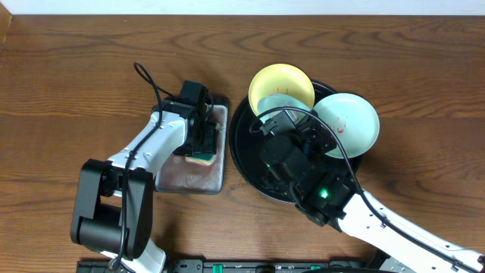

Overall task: Clean dirty plates on tray and stack at the side
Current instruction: 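Lift the cleaned pale green plate with the right gripper to the right side, then set the plate down on the table right of the tray and release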

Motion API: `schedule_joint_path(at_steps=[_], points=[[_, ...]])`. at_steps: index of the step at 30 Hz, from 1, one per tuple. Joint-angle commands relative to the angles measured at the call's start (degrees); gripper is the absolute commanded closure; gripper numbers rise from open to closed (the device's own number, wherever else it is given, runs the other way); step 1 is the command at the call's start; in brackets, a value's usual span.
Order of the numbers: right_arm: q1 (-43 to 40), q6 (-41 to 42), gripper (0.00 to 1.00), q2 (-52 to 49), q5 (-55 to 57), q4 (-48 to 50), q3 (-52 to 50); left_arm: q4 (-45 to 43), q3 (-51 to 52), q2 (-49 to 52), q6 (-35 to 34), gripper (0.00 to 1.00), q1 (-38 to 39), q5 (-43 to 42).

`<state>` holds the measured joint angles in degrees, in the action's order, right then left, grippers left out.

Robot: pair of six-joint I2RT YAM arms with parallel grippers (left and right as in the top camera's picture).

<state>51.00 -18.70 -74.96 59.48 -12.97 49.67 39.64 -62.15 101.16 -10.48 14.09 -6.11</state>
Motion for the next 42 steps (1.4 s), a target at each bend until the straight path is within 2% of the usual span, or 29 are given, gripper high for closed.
schedule_joint_path(at_steps=[1, 5, 12, 21, 26, 31, 36, 42], points=[[-3.3, 11.6, 0.99, 0.8, 0.5, -1.1, 1.2, 0.2, -1.0, -0.5, -0.1, 0.37, 0.1, -0.5], [-13.2, 26.8, 0.99, 0.8, -14.6, -4.5, 1.2, 0.2, -1.0, -0.5, -0.1, 0.37, 0.1, -0.6], [-34.9, 41.6, 0.99, 0.8, -42.0, -5.1, 1.2, 0.2, -1.0, -0.5, -0.1, 0.37, 0.1, -0.5], [-62.0, 57.1, 0.99, 0.8, -55.4, -11.5, 1.2, 0.2, -1.0, -0.5, -0.1, 0.37, 0.1, -0.6], [-72.9, 61.1, 0.99, 0.7, -57.2, -16.0, 1.1, 0.2, -1.0, -0.5, -0.1, 0.37, 0.1, -0.6], [-80.8, 61.1, 0.99, -0.1, -54.5, -21.2, 0.8, 0.2, -1.0, -0.5, -0.1, 0.37, 0.1, -0.5], [-83.7, 60.8, 0.99, -2.6, -52.9, -22.2, 0.1, 0.2, -1.0, -0.5, -0.1, 0.37, 0.1, -0.6], [-82.9, 54.6, 0.99, -8.8, -55.7, -21.0, 0.1, 0.2, -1.0, -0.5, -0.1, 0.37, 0.1, -0.5]])
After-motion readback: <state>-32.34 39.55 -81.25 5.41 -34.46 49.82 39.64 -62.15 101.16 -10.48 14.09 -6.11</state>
